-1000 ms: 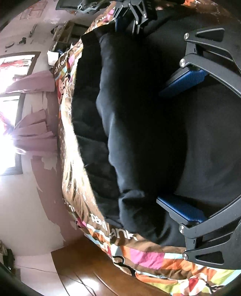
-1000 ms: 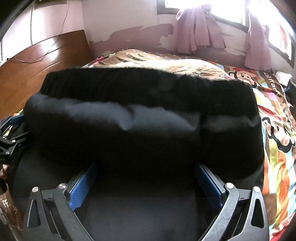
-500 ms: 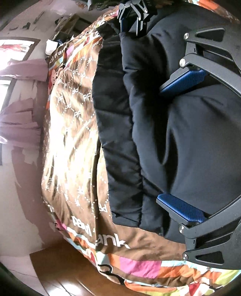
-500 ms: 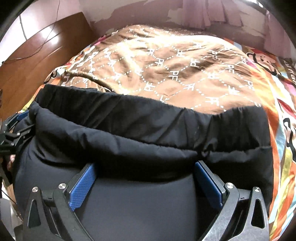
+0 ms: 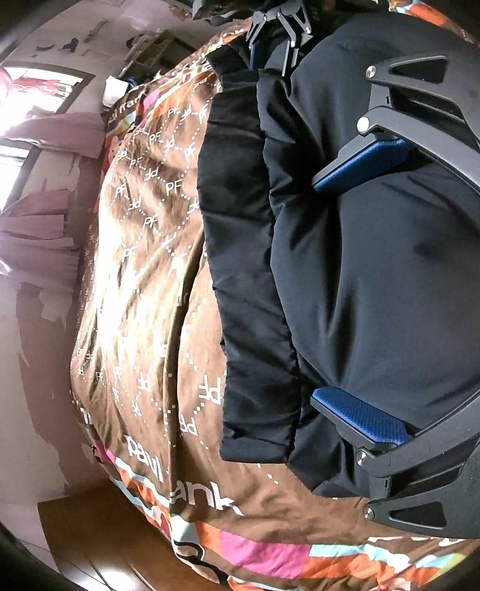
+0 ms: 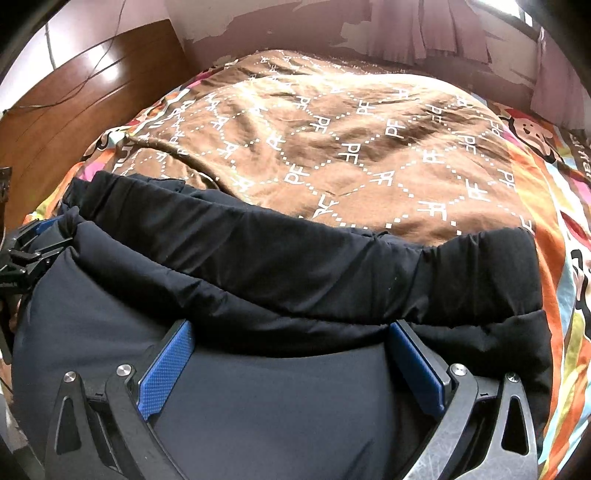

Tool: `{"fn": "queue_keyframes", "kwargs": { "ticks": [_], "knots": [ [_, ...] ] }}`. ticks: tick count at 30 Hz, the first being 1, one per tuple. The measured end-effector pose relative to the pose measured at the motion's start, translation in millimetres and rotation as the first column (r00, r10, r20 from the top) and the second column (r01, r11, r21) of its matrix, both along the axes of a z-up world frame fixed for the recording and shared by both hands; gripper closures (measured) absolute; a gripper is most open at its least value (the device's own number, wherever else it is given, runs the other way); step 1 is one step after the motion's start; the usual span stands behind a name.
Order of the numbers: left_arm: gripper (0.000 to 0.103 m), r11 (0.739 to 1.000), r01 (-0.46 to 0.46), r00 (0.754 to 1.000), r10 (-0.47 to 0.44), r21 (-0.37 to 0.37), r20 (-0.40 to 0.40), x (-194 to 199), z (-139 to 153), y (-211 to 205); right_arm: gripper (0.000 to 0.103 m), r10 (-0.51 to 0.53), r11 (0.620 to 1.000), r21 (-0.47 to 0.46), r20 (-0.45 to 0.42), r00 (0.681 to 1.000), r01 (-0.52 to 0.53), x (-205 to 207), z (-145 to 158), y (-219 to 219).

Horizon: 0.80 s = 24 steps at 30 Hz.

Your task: Fold large clothes

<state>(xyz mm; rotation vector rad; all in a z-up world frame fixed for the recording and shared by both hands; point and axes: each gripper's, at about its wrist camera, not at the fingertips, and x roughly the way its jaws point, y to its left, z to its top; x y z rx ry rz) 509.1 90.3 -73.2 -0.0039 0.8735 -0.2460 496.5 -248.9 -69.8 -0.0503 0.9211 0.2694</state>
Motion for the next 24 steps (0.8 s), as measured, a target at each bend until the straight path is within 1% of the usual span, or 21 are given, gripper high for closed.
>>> {"fn": "queue_keyframes", "kwargs": {
  "ticks": [7, 13, 24],
  "knots": [
    [0.001, 0.999, -0.003, 0.999, 0.004, -0.035, 0.044, -4.4, -2.9, -0.8, 0.000, -0.001, 1.000, 0.008, 0.045, 0.999, 0.000, -6.0, -4.9, 0.2],
    [0.001, 0.998, -0.002, 0.998, 0.006, -0.063, 0.057, -4.2, -5.1, 0.4, 0.000, -0.001, 1.000, 0.023, 0.052, 0.999, 0.000, -5.6, -7.7, -1.3],
    [0.001, 0.998, -0.003, 0.998, 0.008, -0.064, 0.064, -5.1, -6.4, 0.7, 0.000, -0.004, 1.000, 0.024, 0.071, 0.998, 0.002, -5.2, -9.6, -0.9]
  ]
}}
